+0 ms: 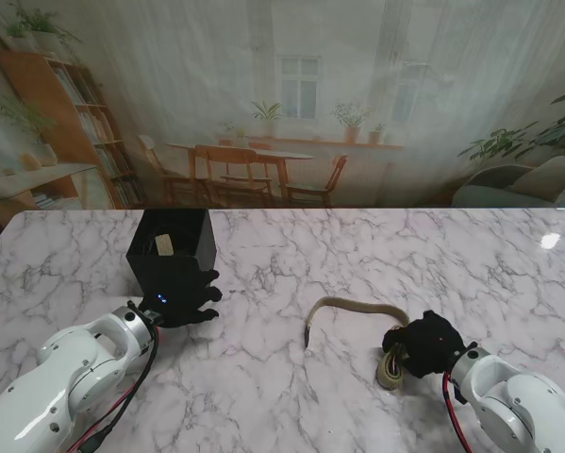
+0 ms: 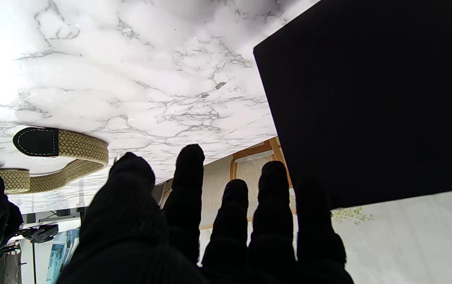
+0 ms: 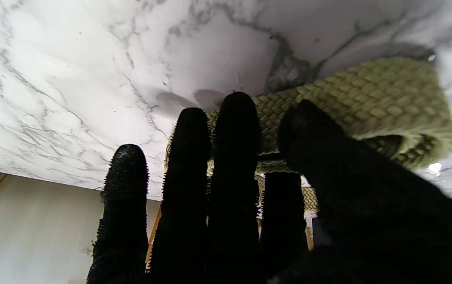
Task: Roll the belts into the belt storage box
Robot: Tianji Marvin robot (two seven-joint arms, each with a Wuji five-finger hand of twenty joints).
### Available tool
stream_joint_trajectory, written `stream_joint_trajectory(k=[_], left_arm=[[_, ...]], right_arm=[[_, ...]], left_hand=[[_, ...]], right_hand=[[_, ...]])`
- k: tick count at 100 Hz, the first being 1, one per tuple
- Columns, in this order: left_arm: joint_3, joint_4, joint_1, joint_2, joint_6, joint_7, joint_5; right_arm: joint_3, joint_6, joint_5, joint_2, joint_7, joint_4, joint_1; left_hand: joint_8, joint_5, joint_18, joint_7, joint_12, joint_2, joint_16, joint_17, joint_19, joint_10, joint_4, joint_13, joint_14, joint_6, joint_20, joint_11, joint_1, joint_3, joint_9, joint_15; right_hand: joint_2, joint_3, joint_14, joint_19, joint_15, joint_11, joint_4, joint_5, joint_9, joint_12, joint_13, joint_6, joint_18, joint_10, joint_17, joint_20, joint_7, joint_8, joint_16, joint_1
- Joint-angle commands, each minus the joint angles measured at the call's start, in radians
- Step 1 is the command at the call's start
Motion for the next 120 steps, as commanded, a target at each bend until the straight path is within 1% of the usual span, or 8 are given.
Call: stream_joint_trajectory(k=[1, 22, 39, 50, 64, 80, 93, 120], left_arm=[[0.003, 0.001, 0.002, -0.002, 0.003, -0.013, -0.001], [0.005, 0.003, -0.001, -0.002, 0.002, -0.013, -0.002], [0.005, 0.004, -0.001, -0.002, 0.003, -0.012, -0.003], [0.006, 0.005, -0.002, -0.002, 0.003, -0.013, -0.003], [0.006, 0.005, -0.001, -0.002, 0.003, -0.012, -0.004], [0.006, 0.005, -0.002, -0.002, 0.003, -0.013, -0.004], [0.007, 0.005, -0.002, -0.002, 0.003, -0.016, -0.004], [0.008, 0.005, -0.003, -0.002, 0.002, -0.019, -0.005]], right_arm=[[-0.003, 0.014, -0.006, -0.003, 0.006, 0.005, -0.010], [-0.002, 0.024, -0.013, -0.003, 0.002, 0.001, -0.016], [0.001, 0.020, -0.007, -0.003, 0.014, -0.003, -0.018], [0.003, 0.025, 0.020, -0.006, 0.022, -0.005, -0.019], [-0.003, 0.042, 0.035, -0.010, 0.000, 0.008, -0.016], [-0.010, 0.064, 0.061, -0.013, 0.004, 0.021, -0.011], [-0.017, 0.071, 0.072, -0.014, -0.014, 0.041, -0.003], [-0.025, 0.054, 0.082, -0.017, -0.077, 0.072, 0.009]], left_hand=[[-0.001, 0.027, 0.031, 0.003, 0.001, 0.028, 0.000, -0.016, -0.027, 0.012, -0.015, -0.019, 0.016, 0.002, 0.005, -0.005, -0.003, -0.011, -0.039, -0.026], [-0.001, 0.027, 0.030, 0.002, 0.001, 0.029, 0.000, -0.016, -0.027, 0.011, -0.015, -0.019, 0.015, 0.001, 0.005, -0.005, -0.006, -0.012, -0.040, -0.026], [-0.002, 0.027, 0.030, 0.002, 0.001, 0.030, 0.000, -0.016, -0.028, 0.012, -0.015, -0.021, 0.017, 0.002, 0.005, -0.005, -0.007, -0.012, -0.041, -0.026], [-0.002, 0.026, 0.031, 0.001, 0.001, 0.030, 0.000, -0.016, -0.028, 0.012, -0.015, -0.020, 0.017, 0.003, 0.005, -0.006, -0.008, -0.012, -0.041, -0.026], [-0.003, 0.027, 0.030, 0.001, 0.001, 0.032, 0.000, -0.016, -0.028, 0.011, -0.016, -0.021, 0.016, 0.004, 0.005, -0.006, -0.011, -0.013, -0.041, -0.027], [-0.003, 0.027, 0.031, 0.000, 0.001, 0.032, 0.000, -0.017, -0.029, 0.011, -0.016, -0.020, 0.017, 0.004, 0.005, -0.006, -0.012, -0.013, -0.040, -0.027], [-0.003, 0.026, 0.031, -0.001, 0.000, 0.033, 0.000, -0.017, -0.030, 0.011, -0.016, -0.021, 0.017, 0.002, 0.005, -0.007, -0.014, -0.013, -0.040, -0.028], [-0.003, 0.027, 0.031, -0.002, 0.000, 0.032, 0.000, -0.018, -0.031, 0.011, -0.016, -0.020, 0.016, 0.002, 0.005, -0.007, -0.013, -0.012, -0.040, -0.028]], right_hand=[[0.045, -0.020, 0.030, 0.007, 0.036, -0.012, 0.005, 0.223, -0.106, 0.044, 0.003, -0.160, 0.068, 0.052, -0.023, 0.026, 0.327, 0.061, 0.034, -0.010], [0.017, -0.038, 0.074, -0.008, 0.042, -0.014, 0.022, 0.247, -0.459, 0.033, -0.130, -0.185, 0.133, 0.116, -0.032, 0.072, 0.315, 0.043, 0.066, -0.083], [-0.032, -0.022, 0.089, -0.024, 0.016, -0.172, 0.020, 0.299, -0.654, -0.218, -0.214, -0.139, 0.163, 0.223, -0.039, 0.094, 0.340, -0.022, 0.020, -0.101], [-0.049, -0.019, 0.141, -0.055, -0.092, -0.232, 0.018, 0.337, -0.766, -0.284, -0.295, -0.088, 0.197, 0.283, -0.051, 0.078, 0.350, -0.067, -0.060, -0.102], [-0.067, 0.002, 0.199, -0.105, -0.160, -0.304, 0.012, 0.367, -0.832, -0.328, -0.334, -0.045, 0.230, 0.330, -0.050, 0.032, 0.364, -0.097, -0.132, -0.097], [-0.062, 0.017, 0.230, -0.134, -0.182, -0.348, 0.012, 0.366, -0.812, -0.353, -0.364, 0.001, 0.226, 0.339, -0.062, -0.021, 0.371, -0.095, -0.174, -0.084], [-0.059, 0.027, 0.196, -0.127, -0.159, -0.300, 0.015, 0.371, -0.702, -0.334, -0.327, 0.049, 0.218, 0.310, -0.057, -0.033, 0.376, -0.092, -0.172, -0.078], [-0.005, 0.027, 0.106, -0.109, -0.133, 0.017, 0.020, 0.333, -0.420, -0.137, -0.266, 0.118, 0.147, 0.086, -0.079, -0.066, 0.375, -0.048, -0.151, -0.077]])
